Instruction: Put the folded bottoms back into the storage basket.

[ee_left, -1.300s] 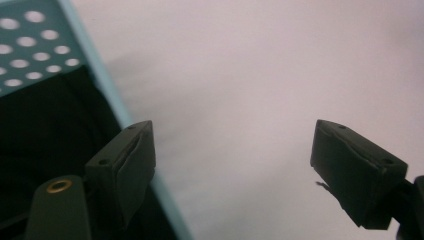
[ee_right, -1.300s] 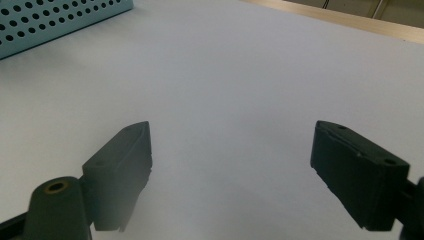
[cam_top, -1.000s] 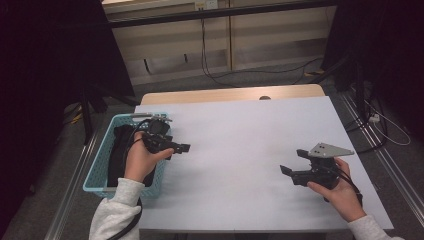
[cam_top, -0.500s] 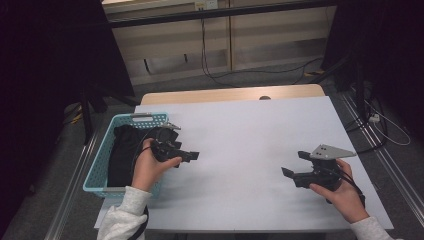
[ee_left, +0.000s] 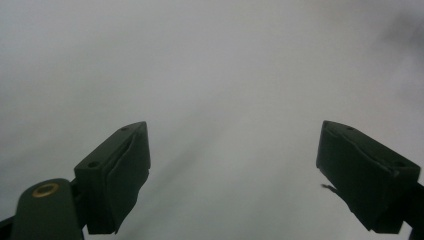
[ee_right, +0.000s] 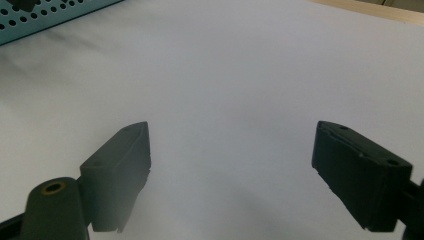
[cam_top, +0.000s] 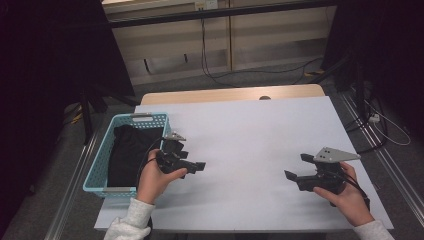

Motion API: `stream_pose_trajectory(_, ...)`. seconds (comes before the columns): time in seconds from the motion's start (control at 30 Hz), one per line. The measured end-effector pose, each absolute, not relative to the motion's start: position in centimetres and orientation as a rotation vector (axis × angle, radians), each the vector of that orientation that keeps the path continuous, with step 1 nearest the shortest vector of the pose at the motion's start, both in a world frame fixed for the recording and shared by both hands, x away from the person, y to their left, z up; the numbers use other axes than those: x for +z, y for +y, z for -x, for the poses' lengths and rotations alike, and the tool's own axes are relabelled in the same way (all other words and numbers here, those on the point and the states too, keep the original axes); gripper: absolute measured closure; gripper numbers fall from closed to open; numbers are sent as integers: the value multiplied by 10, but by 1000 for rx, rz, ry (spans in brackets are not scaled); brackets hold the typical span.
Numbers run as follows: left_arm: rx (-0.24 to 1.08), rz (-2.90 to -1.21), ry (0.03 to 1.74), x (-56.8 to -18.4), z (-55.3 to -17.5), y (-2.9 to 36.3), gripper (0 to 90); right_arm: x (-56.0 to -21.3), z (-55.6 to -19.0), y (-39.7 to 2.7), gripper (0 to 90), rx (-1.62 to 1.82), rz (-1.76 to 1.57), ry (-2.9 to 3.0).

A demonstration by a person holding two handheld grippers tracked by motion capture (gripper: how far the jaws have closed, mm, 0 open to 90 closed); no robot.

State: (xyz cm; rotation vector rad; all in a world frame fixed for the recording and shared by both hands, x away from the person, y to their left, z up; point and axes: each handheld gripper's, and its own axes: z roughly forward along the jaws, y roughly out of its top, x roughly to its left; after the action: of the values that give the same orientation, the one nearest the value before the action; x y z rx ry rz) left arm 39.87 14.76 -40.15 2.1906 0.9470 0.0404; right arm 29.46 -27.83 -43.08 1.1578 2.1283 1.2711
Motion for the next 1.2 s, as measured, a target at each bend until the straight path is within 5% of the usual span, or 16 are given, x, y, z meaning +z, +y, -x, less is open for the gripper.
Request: stream_pose_trajectory(1.2,111,-2197,878,-423,-372,154,91,-440,-283,-289,151,1216,-1151,2166)
